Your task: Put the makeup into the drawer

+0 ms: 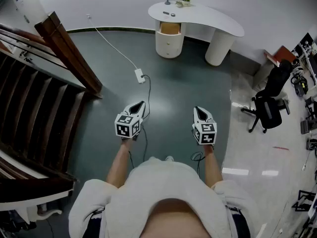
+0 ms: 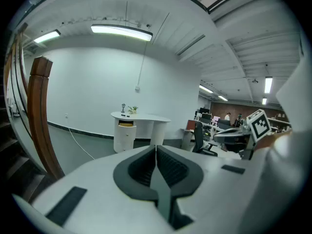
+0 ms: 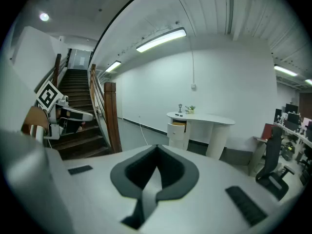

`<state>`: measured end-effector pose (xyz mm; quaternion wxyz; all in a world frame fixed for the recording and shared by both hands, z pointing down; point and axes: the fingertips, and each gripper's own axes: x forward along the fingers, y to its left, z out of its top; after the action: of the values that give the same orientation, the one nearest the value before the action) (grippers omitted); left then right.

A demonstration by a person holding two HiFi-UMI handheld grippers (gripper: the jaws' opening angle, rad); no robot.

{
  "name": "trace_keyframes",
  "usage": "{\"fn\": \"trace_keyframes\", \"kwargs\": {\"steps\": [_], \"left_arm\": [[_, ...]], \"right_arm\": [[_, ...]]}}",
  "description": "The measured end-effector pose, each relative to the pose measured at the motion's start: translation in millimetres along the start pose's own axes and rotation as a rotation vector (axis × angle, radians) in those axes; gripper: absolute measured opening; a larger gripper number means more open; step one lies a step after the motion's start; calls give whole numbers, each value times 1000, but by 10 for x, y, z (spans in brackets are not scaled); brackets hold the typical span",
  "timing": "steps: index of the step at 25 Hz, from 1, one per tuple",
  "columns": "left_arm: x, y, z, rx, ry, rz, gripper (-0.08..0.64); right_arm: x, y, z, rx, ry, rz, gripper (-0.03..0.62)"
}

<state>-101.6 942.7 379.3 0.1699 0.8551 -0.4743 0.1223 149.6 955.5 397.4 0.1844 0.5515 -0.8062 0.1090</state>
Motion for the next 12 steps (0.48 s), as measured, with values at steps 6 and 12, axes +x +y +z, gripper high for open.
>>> {"fn": "trace_keyframes", "kwargs": {"steps": [6,12], "left_arm": [[14,-71,10,-3,-4,4,15],[46,-193,45,0,-11,0,16]], "right_arm": [[-28,-54,-70,3,11,4,-3],[-89,-99,-111,10,-4,17,-3]]}}
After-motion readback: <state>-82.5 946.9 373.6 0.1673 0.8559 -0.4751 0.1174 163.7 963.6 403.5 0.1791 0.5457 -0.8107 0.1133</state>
